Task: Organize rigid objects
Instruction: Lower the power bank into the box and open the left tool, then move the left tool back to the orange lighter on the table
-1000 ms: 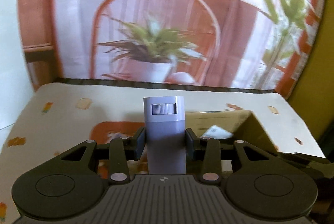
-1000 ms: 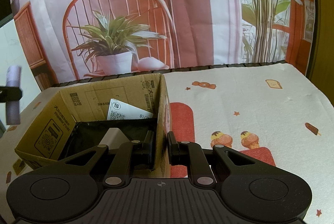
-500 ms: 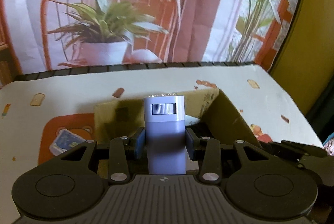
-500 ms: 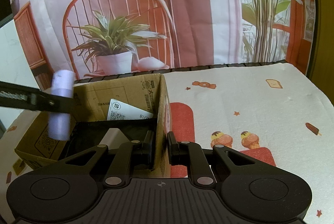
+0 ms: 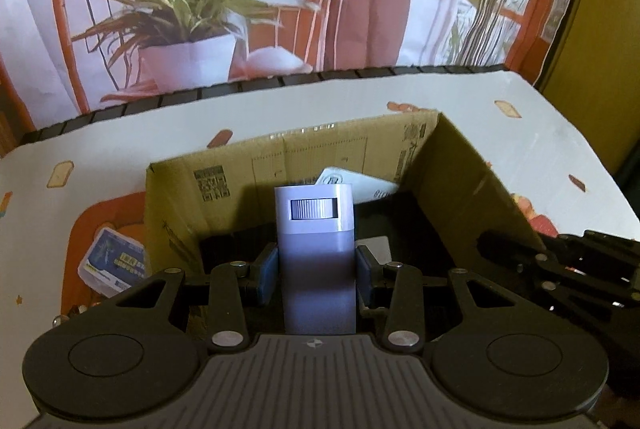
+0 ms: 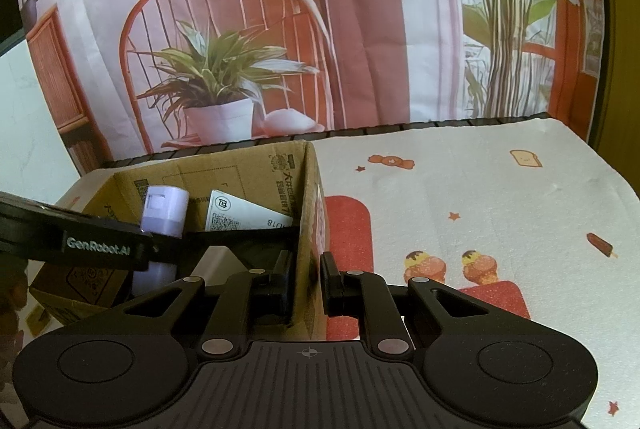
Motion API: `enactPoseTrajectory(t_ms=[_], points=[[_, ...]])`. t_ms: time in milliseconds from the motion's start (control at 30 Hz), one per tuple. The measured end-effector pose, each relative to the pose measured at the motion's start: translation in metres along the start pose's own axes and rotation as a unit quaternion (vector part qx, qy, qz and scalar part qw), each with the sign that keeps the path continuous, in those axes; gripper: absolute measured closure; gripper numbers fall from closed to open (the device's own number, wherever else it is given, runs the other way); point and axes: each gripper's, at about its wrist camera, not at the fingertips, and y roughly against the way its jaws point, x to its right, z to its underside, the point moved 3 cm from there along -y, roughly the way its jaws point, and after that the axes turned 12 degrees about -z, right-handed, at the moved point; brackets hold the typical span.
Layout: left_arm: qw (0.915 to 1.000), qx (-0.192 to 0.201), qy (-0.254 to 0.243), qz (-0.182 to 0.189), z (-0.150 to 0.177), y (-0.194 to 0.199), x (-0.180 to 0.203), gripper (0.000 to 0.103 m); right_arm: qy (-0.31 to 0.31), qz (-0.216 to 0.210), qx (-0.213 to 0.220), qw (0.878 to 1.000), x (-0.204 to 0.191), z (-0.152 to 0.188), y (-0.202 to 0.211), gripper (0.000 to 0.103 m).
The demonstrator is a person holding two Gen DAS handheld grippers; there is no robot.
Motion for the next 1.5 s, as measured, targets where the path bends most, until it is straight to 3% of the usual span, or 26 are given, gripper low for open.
enactPoseTrajectory(t_ms=[367,1000,1200,1267,1300,1500], points=[[0.9997,-0.023,0.0,0.004,0.001,-0.01,-0.002,0.061,-0.001,0.0,0.0,1.0,0.001,0.0,0.0,0.089],[0.9996,-0.028,-0.007,0.001,0.001,-0.017,-0.002,0.059,-0.001,0.0,0.0,1.0,0.0,0.001,0.001,0.089],[0.9997,-0.01,0.001,0.021,0.002,-0.003,-0.003,0.041,-0.002,0.0,0.0,1.0,0.0,0.0,0.001,0.089],[0.9998,0.002,-0.003,0.021,0.003,0.005,0.0,0.017,-0.002,0.0,0.0,1.0,0.0,0.001,0.001,0.089],[0.9998,0.011,-0.006,0.015,0.003,0.009,0.001,0.011,-0.003,0.0,0.001,1.0,-0.001,0.001,0.001,0.089],[0.9993,0.036,-0.009,0.006,0.001,0.027,-0.006,0.007,-0.002,0.0,0.0,1.0,-0.001,0.001,0.001,0.089]])
